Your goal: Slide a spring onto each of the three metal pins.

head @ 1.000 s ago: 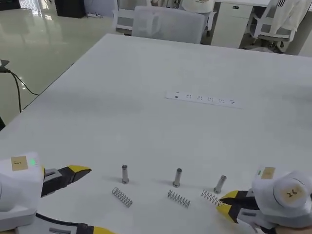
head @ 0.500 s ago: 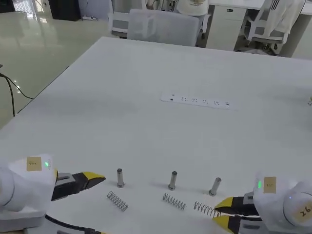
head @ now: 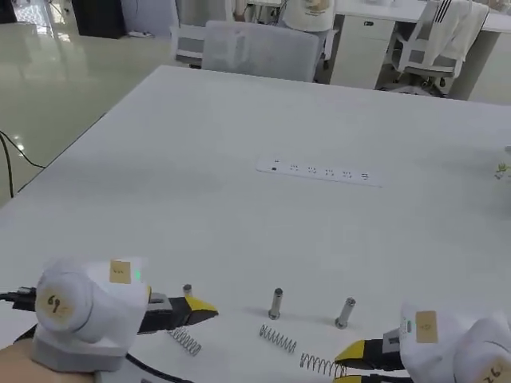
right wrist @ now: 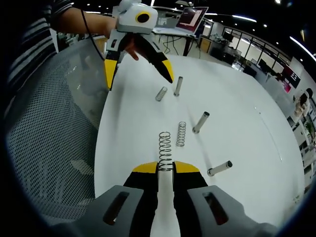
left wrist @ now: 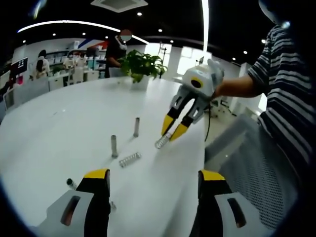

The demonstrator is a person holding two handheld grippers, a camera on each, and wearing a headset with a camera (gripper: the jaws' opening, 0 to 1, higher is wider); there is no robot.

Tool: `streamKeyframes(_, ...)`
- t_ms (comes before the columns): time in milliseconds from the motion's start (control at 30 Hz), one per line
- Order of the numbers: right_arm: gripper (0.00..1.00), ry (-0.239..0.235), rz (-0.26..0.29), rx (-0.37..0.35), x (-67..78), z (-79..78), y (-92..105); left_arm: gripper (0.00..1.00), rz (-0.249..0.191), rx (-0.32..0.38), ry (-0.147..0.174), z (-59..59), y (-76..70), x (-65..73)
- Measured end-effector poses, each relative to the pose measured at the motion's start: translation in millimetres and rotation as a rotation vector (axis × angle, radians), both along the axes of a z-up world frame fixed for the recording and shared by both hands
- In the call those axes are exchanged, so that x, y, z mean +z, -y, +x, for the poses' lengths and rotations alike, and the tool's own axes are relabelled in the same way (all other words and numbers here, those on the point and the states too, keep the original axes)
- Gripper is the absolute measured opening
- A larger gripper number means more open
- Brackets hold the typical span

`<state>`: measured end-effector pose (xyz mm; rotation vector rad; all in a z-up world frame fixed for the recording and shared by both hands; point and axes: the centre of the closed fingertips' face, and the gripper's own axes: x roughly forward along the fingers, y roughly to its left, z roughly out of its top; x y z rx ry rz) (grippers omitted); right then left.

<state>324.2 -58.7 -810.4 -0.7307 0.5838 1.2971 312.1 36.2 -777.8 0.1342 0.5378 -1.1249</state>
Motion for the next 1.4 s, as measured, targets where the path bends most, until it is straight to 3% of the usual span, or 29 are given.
streamKeyframes(133,0.08,-0.005,0.026,0.003,6.8,-1.0,-3.6,0.61,-0.019,-0.02,-0.004,3.4,10.2,-1.7)
streamKeyframes(300,0.08,-0.003,0.038,0.033,11.1,-6.2,-8.1,0.52,-0.086,-0.034,-0.011,8.6,25.2,3.6)
streamKeyframes(467,0.07,-0.01,0.06,0.04,16.2,-8.4,-10.6,0.46,-0.121,-0.051,-0.008,12.7,34.8,6.7)
streamKeyframes(867,0.07,-0.02,0.07,0.065,20.7,-13.7,-14.4,0.27,-0.121,-0.137,0.004,8.6,61.2,1.5)
streamKeyframes(1167,0.07,-0.027,0.095,0.075,26.7,-15.0,-18.7,0.15,-0.152,-0.148,0.009,5.8,73.0,4.3)
streamKeyframes(1400,0.07,-0.026,0.084,0.094,25.7,-18.0,-17.6,0.06,-0.151,-0.155,0.015,2.2,74.5,1.3)
